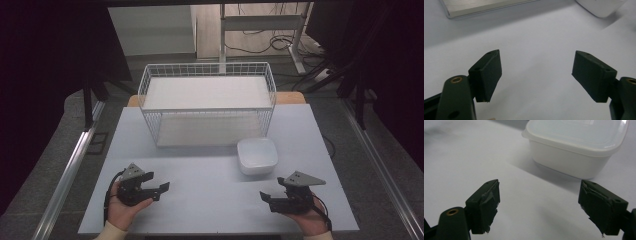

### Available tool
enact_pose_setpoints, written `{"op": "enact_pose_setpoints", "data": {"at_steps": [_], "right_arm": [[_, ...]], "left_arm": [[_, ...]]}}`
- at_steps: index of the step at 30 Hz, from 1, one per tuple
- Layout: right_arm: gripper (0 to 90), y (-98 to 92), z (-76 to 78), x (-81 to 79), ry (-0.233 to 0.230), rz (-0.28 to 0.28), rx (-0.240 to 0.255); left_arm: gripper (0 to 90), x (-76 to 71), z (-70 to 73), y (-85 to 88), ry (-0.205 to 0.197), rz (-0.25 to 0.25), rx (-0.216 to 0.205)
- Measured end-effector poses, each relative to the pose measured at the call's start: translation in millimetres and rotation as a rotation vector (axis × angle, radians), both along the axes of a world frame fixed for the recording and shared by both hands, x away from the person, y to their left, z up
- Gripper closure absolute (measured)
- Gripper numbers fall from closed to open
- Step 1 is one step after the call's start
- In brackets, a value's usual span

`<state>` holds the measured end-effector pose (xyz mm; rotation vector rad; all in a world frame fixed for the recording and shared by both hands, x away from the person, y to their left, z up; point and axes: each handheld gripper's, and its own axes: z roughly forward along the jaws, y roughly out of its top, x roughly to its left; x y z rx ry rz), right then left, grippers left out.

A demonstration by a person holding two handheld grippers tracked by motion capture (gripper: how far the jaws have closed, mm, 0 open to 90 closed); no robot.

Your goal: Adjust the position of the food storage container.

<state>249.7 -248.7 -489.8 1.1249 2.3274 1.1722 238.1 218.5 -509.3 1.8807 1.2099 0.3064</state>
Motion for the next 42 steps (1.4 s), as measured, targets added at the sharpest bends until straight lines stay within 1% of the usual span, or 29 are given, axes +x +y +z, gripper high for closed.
{"op": "enact_pose_setpoints", "data": {"at_steps": [9,13,17,25,33,34,35,36,38,39,42], "right_arm": [[19.0,-1.5,-0.6,1.7,0.011,-0.005,-0.001],[19.7,-1.2,0.1,2.0,0.013,-0.006,0.006],[20.8,-0.1,1.3,1.2,0.012,-0.006,0.009],[22.3,-0.2,1.9,3.6,0.008,0.000,0.011],[23.3,0.8,5.2,7.0,0.013,0.010,0.022],[23.8,0.9,8.8,10.2,0.013,0.009,0.027],[23.8,0.9,8.8,10.2,0.013,0.009,0.027],[24.0,0.9,14.8,13.4,0.014,0.011,0.030],[24.1,0.6,17.2,14.4,0.014,0.011,0.032],[24.1,-1.1,23.4,18.0,0.017,0.004,0.036],[24.7,-4.3,29.7,23.2,0.023,-0.013,0.027]], "left_arm": [[23.1,-0.1,-0.4,1.6,0.002,0.000,0.002],[23.1,-0.9,0.4,2.4,-0.002,-0.004,-0.001],[23.1,-0.9,0.7,2.3,-0.008,-0.008,0.005],[23.2,0.2,-0.8,3.6,-0.006,0.011,0.003],[23.4,1.3,-1.6,2.5,-0.011,0.004,0.016],[23.5,1.7,-2.0,2.1,-0.010,0.004,0.017],[23.5,2.1,-2.7,1.4,-0.008,0.004,0.016],[23.4,3.1,-3.6,0.4,-0.007,-0.004,0.021],[23.5,3.4,-4.0,-0.6,-0.007,-0.011,0.026],[23.4,3.7,-4.3,-1.2,-0.006,-0.015,0.031],[23.4,4.0,-4.5,-1.1,-0.007,-0.016,0.031]]}}
